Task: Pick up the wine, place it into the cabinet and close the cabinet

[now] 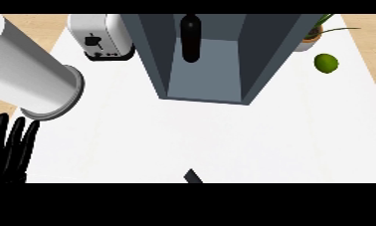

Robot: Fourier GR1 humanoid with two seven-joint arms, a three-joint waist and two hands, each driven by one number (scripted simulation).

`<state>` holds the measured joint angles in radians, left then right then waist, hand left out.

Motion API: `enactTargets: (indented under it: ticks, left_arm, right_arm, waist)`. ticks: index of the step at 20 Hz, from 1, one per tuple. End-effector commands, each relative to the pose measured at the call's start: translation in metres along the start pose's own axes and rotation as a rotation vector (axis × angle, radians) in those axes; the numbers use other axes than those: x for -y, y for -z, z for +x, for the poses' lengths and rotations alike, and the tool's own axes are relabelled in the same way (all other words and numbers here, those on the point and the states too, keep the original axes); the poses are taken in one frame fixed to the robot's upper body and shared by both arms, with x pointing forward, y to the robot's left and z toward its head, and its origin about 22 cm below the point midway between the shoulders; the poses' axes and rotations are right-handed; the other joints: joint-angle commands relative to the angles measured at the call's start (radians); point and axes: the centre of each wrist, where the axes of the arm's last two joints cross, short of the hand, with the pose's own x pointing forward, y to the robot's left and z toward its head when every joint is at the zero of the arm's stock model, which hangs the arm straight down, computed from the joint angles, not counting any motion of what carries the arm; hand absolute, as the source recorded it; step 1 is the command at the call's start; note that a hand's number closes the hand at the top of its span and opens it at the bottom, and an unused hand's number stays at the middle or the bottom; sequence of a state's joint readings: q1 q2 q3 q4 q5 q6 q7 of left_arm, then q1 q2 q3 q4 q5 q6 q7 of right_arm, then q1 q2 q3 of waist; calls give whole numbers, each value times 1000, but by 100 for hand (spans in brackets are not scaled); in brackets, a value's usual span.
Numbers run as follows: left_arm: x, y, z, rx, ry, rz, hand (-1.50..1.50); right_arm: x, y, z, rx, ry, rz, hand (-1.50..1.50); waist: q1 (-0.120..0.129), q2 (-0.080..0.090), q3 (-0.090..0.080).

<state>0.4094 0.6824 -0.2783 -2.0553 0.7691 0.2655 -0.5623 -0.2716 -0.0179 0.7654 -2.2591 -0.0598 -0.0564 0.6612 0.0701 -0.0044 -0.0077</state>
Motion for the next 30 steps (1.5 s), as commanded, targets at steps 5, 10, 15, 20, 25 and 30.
enactTargets:
  ticks: [5,10,15,20,25,30]
  left_arm:
    - [-28,5,22,20,-20,-30,-150]
    - [-43,16,30,26,-12,-40,-150]
    - [-55,15,37,27,-23,-38,-150]
    - [-57,24,36,72,-37,-49,-150]
    - [-76,31,53,69,-3,-13,-150]
    - [-87,27,56,55,-4,-9,-150]
  right_arm:
    - [2,84,9,-48,-18,-15,150]
    - [14,139,23,-17,-56,-59,150]
    - [33,187,38,-72,-44,-40,150]
    - [40,197,27,-272,100,284,150]
    - [81,224,18,-295,229,253,150]
    - [102,237,-1,-194,110,53,150]
  waist:
    - [19,7,3]
    - [25,12,4]
    - [30,17,5]
    - [43,33,4]
    - [6,21,6]
    - [-12,15,6]
